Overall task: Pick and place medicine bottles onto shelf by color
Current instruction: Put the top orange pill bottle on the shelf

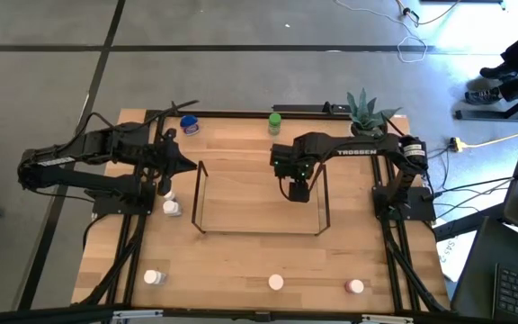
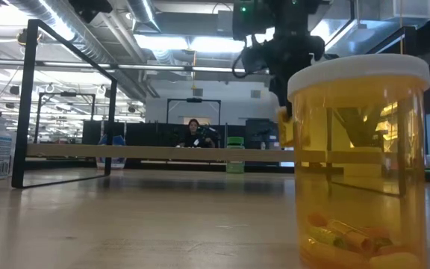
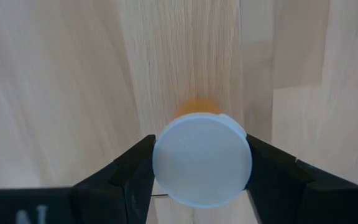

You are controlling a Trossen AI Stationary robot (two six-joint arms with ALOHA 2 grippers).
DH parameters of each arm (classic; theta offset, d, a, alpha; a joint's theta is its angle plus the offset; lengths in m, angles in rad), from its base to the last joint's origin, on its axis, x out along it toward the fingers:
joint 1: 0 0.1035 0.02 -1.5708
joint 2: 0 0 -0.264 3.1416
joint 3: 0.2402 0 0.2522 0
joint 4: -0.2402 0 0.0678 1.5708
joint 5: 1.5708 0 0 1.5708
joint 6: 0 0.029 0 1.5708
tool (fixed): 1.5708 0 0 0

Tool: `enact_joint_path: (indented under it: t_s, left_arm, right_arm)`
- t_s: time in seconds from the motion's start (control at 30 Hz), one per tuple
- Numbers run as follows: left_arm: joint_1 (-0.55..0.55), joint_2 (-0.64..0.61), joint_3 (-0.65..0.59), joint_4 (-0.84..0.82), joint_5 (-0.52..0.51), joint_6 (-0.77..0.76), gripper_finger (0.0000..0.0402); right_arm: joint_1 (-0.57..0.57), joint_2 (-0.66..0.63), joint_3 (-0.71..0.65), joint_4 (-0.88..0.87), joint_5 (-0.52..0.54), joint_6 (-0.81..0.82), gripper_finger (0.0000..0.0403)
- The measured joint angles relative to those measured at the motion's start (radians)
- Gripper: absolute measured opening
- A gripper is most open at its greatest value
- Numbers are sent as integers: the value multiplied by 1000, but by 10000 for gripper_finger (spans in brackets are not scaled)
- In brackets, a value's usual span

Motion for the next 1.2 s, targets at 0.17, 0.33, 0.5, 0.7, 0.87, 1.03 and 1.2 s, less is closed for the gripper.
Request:
enact_joint_path:
  t_s: [0.17,0.33,0.5,0.7,0.87,1.03,1.2]
  left_arm:
    - [0,0,0,13,63,32,25]
    - [-1,0,0,65,187,34,25]
    - [-1,0,0,61,241,34,25]
    - [0,0,0,58,211,34,25]
    - [0,0,0,58,161,33,25]
    - [0,0,0,58,156,27,25]
    - [0,0,0,58,156,27,25]
  right_arm:
    - [0,0,-5,6,-1,0,216]
    - [0,0,-5,13,-2,1,216]
    - [0,0,-5,18,-2,-2,216]
    - [0,0,-5,18,-4,-2,216]
    - [1,0,-5,17,-45,-2,216]
    - [2,0,-5,17,-45,-6,216]
    - [2,0,-5,17,-43,-8,216]
